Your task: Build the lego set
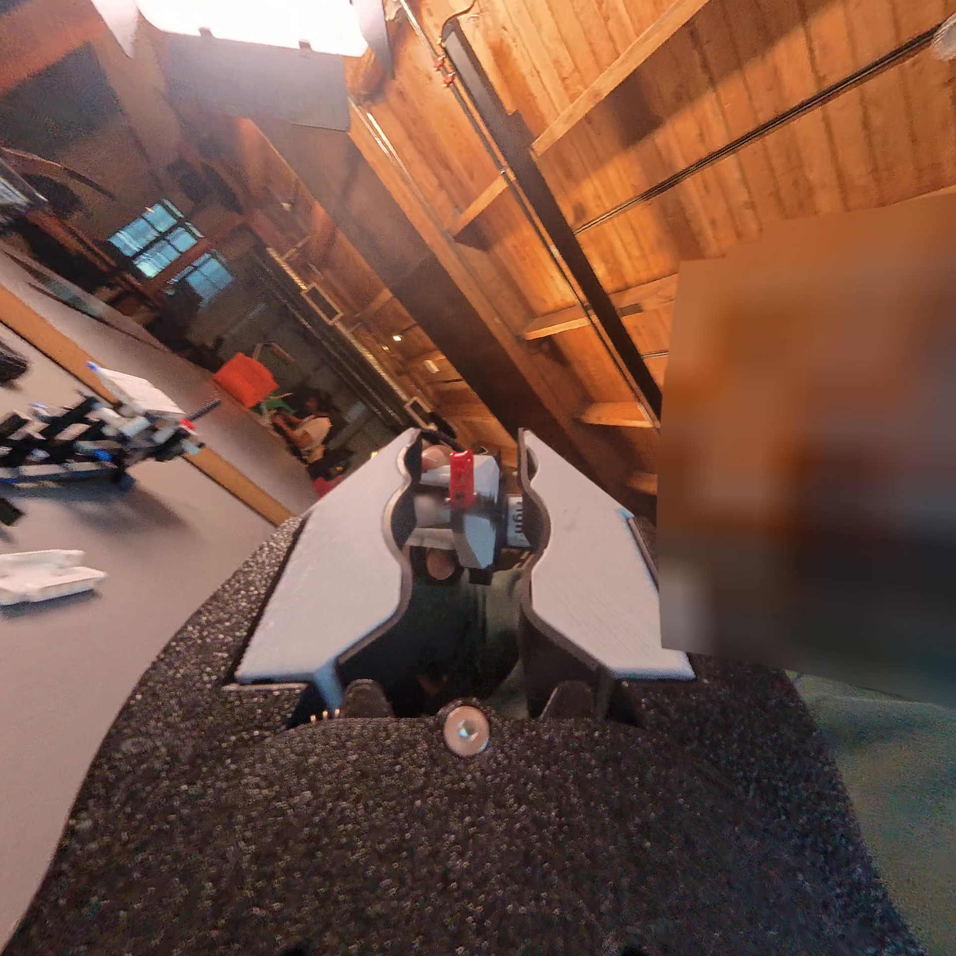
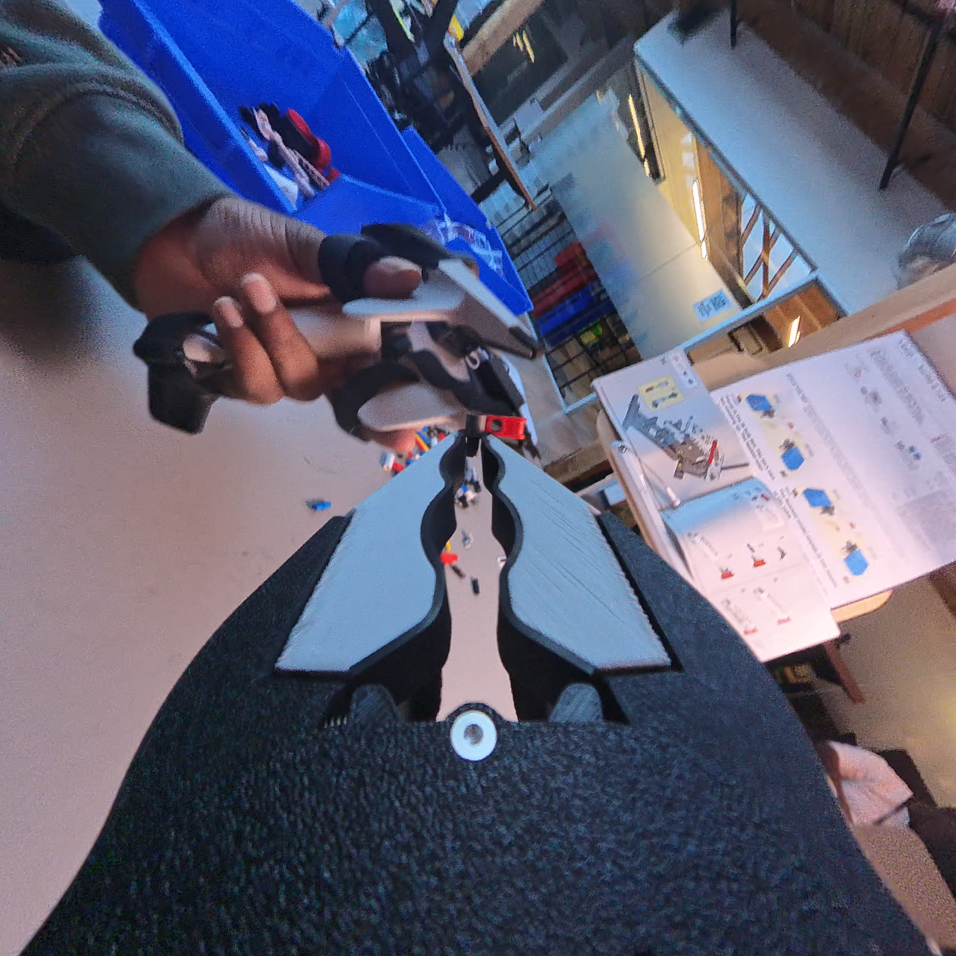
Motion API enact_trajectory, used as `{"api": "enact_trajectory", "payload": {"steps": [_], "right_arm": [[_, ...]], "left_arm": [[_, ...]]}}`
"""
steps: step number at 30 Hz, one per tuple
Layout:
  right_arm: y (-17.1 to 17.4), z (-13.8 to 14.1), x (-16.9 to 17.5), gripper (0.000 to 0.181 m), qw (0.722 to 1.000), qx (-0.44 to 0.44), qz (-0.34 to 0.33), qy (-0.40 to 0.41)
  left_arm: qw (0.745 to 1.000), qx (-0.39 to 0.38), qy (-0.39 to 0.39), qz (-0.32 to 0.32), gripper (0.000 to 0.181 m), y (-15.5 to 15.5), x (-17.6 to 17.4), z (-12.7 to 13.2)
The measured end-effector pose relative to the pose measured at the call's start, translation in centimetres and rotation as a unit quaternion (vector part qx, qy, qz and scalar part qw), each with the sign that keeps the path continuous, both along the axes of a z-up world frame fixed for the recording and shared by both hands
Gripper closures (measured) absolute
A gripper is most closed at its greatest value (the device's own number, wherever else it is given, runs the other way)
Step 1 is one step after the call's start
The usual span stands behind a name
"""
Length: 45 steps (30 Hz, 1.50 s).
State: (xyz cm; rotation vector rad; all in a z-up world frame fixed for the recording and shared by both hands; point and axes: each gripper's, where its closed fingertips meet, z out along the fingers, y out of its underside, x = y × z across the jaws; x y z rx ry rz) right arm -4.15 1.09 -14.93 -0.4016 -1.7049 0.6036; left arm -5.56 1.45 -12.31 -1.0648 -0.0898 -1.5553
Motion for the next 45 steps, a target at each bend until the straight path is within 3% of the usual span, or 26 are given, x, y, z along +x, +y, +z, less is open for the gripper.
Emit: {"api": "enact_trajectory", "payload": {"steps": [4,7,9,16,20,22,24,26,31,35,40,43,45], "right_arm": [[3.0,-3.9,-0.2,0.176,0.992,-0.002,-0.072,-0.100],[3.5,-6.0,-0.3,0.176,0.984,-0.006,-0.095,-0.150],[3.1,-6.5,-0.3,0.176,0.982,-0.015,-0.092,-0.167],[2.3,-5.8,-0.1,0.176,0.983,-0.057,-0.071,-0.159],[0.7,-3.1,0.5,0.175,0.982,-0.147,0.001,-0.115],[-0.5,-1.0,1.6,0.156,0.956,-0.257,0.085,-0.117],[-0.6,1.0,2.5,0.152,0.903,-0.374,0.155,-0.143],[-0.6,1.9,3.0,0.154,0.871,-0.418,0.206,-0.157],[-2.9,1.7,3.4,0.158,0.829,-0.431,0.295,-0.199],[-4.7,1.3,3.9,0.164,0.804,-0.431,0.339,-0.232],[-4.5,1.4,4.0,0.173,0.798,-0.432,0.340,-0.246],[-3.0,1.3,3.4,0.173,0.794,-0.457,0.297,-0.268],[-1.3,0.3,2.6,0.173,0.792,-0.481,0.233,-0.294]], "left_arm": [[0.972,-0.067,0.207,0.093,0.144,1.4,-0.9,-3.1],[0.938,-0.118,0.311,0.097,0.145,2.2,0.8,-6.0],[0.927,-0.135,0.338,0.091,0.147,2.5,1.7,-7.3],[0.938,-0.145,0.308,0.066,0.163,2.6,2.2,-7.6],[0.978,-0.098,0.182,-0.022,0.164,1.2,2.6,-5.1],[0.991,-0.041,0.065,-0.110,0.164,-0.6,2.5,-2.6],[0.984,0.003,-0.002,-0.176,0.164,-2.1,2.3,-1.0],[0.976,0.035,0.009,-0.213,0.164,-3.2,3.2,-0.7],[0.957,0.081,0.038,-0.276,0.165,-5.3,5.8,-0.2],[0.954,0.077,0.042,-0.288,0.164,-5.4,6.5,-0.7],[0.954,0.082,0.043,-0.284,0.166,-5.4,6.5,-0.6],[0.972,0.046,0.061,-0.222,0.153,-3.4,5.7,-1.3],[0.983,0.023,0.096,-0.156,0.149,-2.0,4.5,-2.0]]}}
